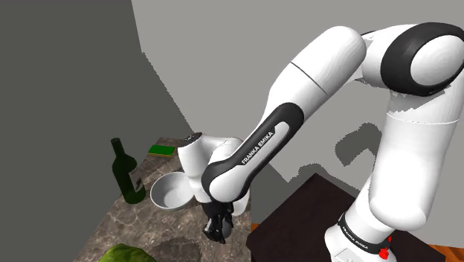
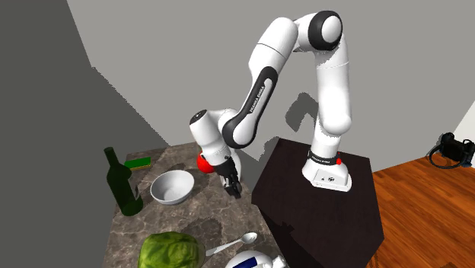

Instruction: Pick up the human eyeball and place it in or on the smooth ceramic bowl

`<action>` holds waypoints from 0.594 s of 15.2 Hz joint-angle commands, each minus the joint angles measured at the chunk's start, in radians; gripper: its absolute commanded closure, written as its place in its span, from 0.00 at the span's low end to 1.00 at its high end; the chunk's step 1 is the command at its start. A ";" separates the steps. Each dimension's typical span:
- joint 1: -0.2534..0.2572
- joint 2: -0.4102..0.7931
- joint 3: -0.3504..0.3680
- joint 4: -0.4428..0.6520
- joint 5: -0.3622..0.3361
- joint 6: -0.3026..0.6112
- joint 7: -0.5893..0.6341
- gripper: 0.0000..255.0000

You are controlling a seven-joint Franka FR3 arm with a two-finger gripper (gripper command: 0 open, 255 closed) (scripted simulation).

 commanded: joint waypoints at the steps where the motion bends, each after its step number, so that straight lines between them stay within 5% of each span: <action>1: -0.009 -0.028 0.008 0.000 0.018 -0.025 -0.012 1.00; 3: -0.015 -0.053 0.015 0.004 0.034 -0.049 -0.021 1.00; 9: -0.004 0.123 -0.061 0.247 -0.089 -0.148 -0.016 1.00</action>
